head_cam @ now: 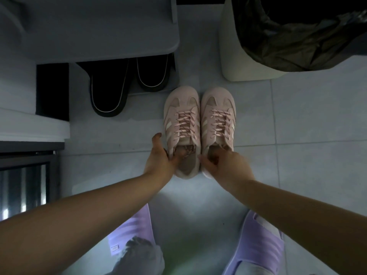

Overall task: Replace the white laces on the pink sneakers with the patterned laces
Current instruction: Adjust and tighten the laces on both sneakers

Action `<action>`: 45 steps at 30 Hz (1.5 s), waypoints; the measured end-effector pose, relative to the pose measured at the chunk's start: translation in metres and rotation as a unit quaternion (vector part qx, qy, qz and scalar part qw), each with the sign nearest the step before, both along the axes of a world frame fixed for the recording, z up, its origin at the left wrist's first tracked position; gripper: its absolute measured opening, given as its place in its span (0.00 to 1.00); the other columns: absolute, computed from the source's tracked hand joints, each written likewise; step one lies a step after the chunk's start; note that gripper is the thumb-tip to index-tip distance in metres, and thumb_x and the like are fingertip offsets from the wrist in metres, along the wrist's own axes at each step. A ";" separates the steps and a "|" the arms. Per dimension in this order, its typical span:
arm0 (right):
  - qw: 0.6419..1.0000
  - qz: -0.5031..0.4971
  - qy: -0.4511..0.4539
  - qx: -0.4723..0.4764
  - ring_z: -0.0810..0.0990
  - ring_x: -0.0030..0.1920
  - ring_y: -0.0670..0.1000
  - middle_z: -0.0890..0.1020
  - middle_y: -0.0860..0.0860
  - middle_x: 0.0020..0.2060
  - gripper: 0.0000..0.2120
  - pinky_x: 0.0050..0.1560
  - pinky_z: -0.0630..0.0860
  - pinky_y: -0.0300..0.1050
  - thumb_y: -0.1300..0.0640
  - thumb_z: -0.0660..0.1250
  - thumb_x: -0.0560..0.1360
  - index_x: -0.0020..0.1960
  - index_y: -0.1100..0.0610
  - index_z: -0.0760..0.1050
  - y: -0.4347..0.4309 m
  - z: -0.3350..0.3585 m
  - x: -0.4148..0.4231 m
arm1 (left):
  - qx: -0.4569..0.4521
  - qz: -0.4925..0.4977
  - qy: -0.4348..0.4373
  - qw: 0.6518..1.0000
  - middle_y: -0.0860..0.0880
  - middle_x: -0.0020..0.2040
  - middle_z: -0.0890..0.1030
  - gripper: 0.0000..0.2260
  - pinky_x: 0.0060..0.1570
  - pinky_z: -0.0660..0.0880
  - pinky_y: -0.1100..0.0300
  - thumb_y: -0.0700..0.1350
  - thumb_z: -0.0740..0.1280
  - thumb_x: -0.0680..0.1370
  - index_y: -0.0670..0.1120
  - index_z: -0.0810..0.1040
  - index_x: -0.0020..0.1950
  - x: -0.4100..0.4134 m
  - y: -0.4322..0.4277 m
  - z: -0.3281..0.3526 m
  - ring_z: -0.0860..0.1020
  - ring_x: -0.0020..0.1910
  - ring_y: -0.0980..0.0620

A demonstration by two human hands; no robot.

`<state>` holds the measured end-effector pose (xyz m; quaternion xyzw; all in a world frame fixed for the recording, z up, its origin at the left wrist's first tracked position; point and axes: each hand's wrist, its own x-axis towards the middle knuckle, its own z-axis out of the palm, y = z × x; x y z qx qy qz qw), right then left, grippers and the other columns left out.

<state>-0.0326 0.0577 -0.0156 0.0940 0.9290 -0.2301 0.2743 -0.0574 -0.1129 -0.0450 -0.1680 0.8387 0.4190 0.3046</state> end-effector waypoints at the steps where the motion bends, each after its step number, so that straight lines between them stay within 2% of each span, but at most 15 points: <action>1: 1.000 0.013 -0.011 0.025 0.76 0.38 0.55 0.75 0.50 0.34 0.21 0.37 0.67 0.42 0.36 0.56 0.74 0.43 0.52 0.75 -0.006 -0.003 -0.004 | 0.000 -0.010 -0.008 1.000 0.38 0.55 0.76 0.36 0.45 0.72 0.52 0.51 0.69 0.73 0.49 0.51 0.73 0.002 0.001 -0.002 0.76 0.52 0.37; 4: 0.998 -0.025 -0.037 0.042 0.75 0.39 0.55 0.74 0.51 0.36 0.21 0.38 0.68 0.43 0.37 0.57 0.74 0.46 0.54 0.74 -0.020 -0.007 -0.015 | 0.018 -0.029 -0.006 0.999 0.41 0.61 0.74 0.38 0.55 0.74 0.48 0.59 0.67 0.68 0.53 0.53 0.73 0.004 0.000 -0.002 0.75 0.56 0.41; 8: 0.997 -0.066 -0.012 0.033 0.78 0.50 0.59 0.80 0.55 0.48 0.18 0.42 0.70 0.46 0.43 0.58 0.76 0.54 0.57 0.73 -0.030 -0.010 -0.011 | 0.018 -0.042 0.013 0.999 0.48 0.65 0.72 0.41 0.58 0.74 0.46 0.69 0.62 0.63 0.54 0.57 0.72 0.003 -0.003 0.001 0.74 0.60 0.46; 11: 0.996 -0.079 0.012 0.030 0.78 0.50 0.59 0.80 0.55 0.49 0.16 0.41 0.69 0.45 0.43 0.58 0.76 0.54 0.55 0.71 -0.030 -0.010 -0.007 | 0.003 -0.059 0.023 0.998 0.47 0.65 0.73 0.37 0.57 0.73 0.49 0.65 0.65 0.68 0.52 0.58 0.72 -0.003 -0.002 0.005 0.74 0.60 0.44; 14: 0.996 -0.085 0.016 0.030 0.78 0.49 0.59 0.80 0.54 0.49 0.17 0.40 0.69 0.45 0.41 0.57 0.76 0.54 0.53 0.71 -0.023 -0.007 -0.003 | -0.027 -0.083 0.018 0.996 0.44 0.66 0.73 0.35 0.56 0.72 0.51 0.58 0.66 0.73 0.50 0.53 0.73 -0.007 -0.003 0.000 0.74 0.59 0.41; 17: 0.995 -0.094 0.039 0.021 0.79 0.47 0.60 0.81 0.54 0.48 0.18 0.39 0.70 0.45 0.40 0.58 0.75 0.56 0.52 0.70 -0.014 -0.004 0.006 | -0.039 -0.102 0.005 0.994 0.43 0.67 0.72 0.37 0.56 0.71 0.52 0.58 0.65 0.74 0.50 0.48 0.74 -0.010 -0.004 -0.003 0.74 0.60 0.40; 22: 0.995 -0.074 0.048 0.036 0.78 0.46 0.60 0.81 0.55 0.46 0.19 0.38 0.69 0.45 0.39 0.58 0.75 0.53 0.54 0.71 -0.019 -0.009 0.011 | -0.078 -0.136 -0.007 0.988 0.40 0.65 0.73 0.37 0.56 0.73 0.50 0.58 0.61 0.76 0.50 0.43 0.75 -0.010 -0.006 -0.006 0.75 0.58 0.39; 26: 0.995 -0.092 -0.017 0.045 0.78 0.51 0.59 0.80 0.56 0.52 0.23 0.43 0.70 0.45 0.39 0.54 0.76 0.59 0.56 0.68 -0.036 -0.020 0.000 | -0.103 -0.160 -0.009 0.982 0.38 0.65 0.72 0.35 0.56 0.72 0.50 0.55 0.60 0.78 0.47 0.42 0.75 -0.013 -0.002 -0.007 0.74 0.59 0.38; 29: 0.992 -0.123 -0.036 0.019 0.75 0.58 0.58 0.77 0.55 0.58 0.21 0.48 0.71 0.46 0.47 0.55 0.77 0.65 0.56 0.67 -0.042 -0.015 -0.012 | -0.118 -0.185 0.003 0.976 0.38 0.65 0.72 0.31 0.56 0.72 0.50 0.51 0.56 0.80 0.44 0.42 0.75 -0.015 -0.001 -0.002 0.74 0.59 0.39; 32: 0.992 -0.122 -0.010 0.022 0.75 0.59 0.59 0.78 0.56 0.58 0.19 0.51 0.73 0.46 0.50 0.56 0.77 0.65 0.56 0.67 -0.033 0.009 -0.008 | -0.089 -0.198 0.013 0.976 0.40 0.66 0.72 0.30 0.57 0.72 0.51 0.53 0.55 0.80 0.45 0.44 0.76 -0.013 -0.002 0.011 0.74 0.59 0.41; 36: 0.991 -0.116 0.048 0.049 0.75 0.57 0.58 0.77 0.54 0.59 0.21 0.50 0.72 0.45 0.47 0.57 0.76 0.65 0.54 0.67 -0.022 0.062 0.007 | 0.004 -0.229 0.048 0.972 0.46 0.62 0.76 0.36 0.50 0.74 0.56 0.61 0.58 0.75 0.51 0.42 0.75 -0.012 -0.005 0.063 0.78 0.52 0.47; 39: 0.988 -0.112 0.091 0.062 0.76 0.54 0.58 0.79 0.54 0.55 0.17 0.45 0.70 0.44 0.47 0.57 0.76 0.60 0.55 0.70 -0.018 0.114 0.011 | 0.021 -0.279 0.069 0.958 0.53 0.48 0.79 0.39 0.41 0.71 0.62 0.68 0.61 0.67 0.55 0.52 0.74 -0.029 -0.019 0.122 0.77 0.41 0.55; 42: 0.985 -0.088 0.135 0.065 0.77 0.52 0.59 0.80 0.55 0.51 0.15 0.43 0.69 0.45 0.46 0.57 0.76 0.54 0.56 0.71 -0.021 0.170 0.016 | 0.046 -0.302 0.108 0.946 0.58 0.40 0.76 0.39 0.39 0.70 0.69 0.81 0.53 0.56 0.61 0.67 0.61 -0.043 -0.048 0.188 0.76 0.38 0.62; 43: 0.983 -0.084 0.153 0.065 0.78 0.52 0.59 0.80 0.56 0.51 0.16 0.44 0.71 0.46 0.46 0.56 0.76 0.54 0.57 0.72 -0.024 0.187 0.018 | 0.054 -0.295 0.132 0.945 0.58 0.40 0.77 0.34 0.40 0.71 0.69 0.80 0.53 0.57 0.63 0.70 0.55 -0.045 -0.058 0.209 0.76 0.40 0.63; 45: 0.974 -0.078 0.205 0.058 0.78 0.51 0.61 0.81 0.57 0.50 0.20 0.42 0.72 0.48 0.44 0.53 0.73 0.52 0.58 0.73 -0.036 0.219 0.020 | 0.073 -0.261 0.190 0.944 0.59 0.40 0.79 0.21 0.42 0.72 0.66 0.73 0.57 0.65 0.61 0.75 0.47 -0.049 -0.075 0.252 0.77 0.41 0.63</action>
